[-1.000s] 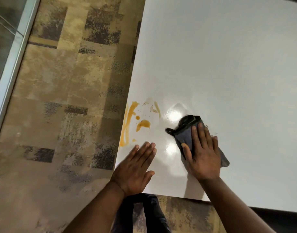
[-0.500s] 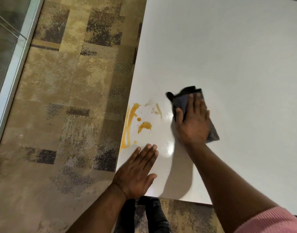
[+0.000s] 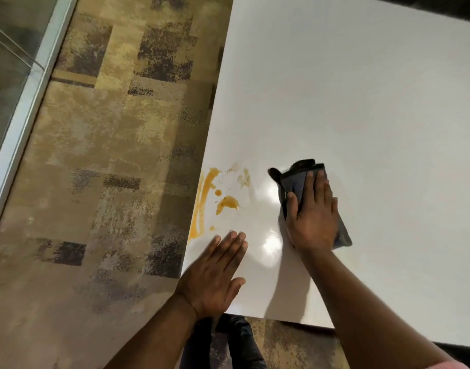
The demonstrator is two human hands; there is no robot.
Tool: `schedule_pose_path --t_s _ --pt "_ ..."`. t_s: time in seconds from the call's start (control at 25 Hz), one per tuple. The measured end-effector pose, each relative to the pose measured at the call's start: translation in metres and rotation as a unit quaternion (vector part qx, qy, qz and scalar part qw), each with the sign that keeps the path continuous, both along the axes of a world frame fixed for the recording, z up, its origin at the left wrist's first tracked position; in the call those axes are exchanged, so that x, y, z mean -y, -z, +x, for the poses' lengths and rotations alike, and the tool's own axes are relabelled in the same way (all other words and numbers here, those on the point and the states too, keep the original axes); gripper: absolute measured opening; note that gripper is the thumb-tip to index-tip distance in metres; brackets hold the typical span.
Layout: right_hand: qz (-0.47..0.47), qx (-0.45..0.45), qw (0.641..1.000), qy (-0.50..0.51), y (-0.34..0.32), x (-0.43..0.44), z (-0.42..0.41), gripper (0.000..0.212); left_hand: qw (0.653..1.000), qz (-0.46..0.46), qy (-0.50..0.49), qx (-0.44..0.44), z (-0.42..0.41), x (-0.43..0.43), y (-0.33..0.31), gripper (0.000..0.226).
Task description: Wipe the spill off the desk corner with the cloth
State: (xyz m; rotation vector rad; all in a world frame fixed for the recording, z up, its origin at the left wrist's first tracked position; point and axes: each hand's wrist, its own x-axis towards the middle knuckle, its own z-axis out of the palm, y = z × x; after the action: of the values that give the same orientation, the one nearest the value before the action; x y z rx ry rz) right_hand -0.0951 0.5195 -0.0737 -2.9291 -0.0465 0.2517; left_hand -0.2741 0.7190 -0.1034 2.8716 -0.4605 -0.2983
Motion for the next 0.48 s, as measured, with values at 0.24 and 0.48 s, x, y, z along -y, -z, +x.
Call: schedule_pose_path --t_s 0.24,0.48 --pt "0.014 0.009 0.989 -0.144 0.006 -0.068 0.023 0.065 1.000 -0.005 -0.007 0.015 0.001 0.000 -0.001 0.076" --pt "-0.011 0.006 0.947 -0.321 0.004 -0.016 -0.028 0.065 0.998 -0.033 -0.028 0.047 -0.002 -0.003 0.001 0.075"
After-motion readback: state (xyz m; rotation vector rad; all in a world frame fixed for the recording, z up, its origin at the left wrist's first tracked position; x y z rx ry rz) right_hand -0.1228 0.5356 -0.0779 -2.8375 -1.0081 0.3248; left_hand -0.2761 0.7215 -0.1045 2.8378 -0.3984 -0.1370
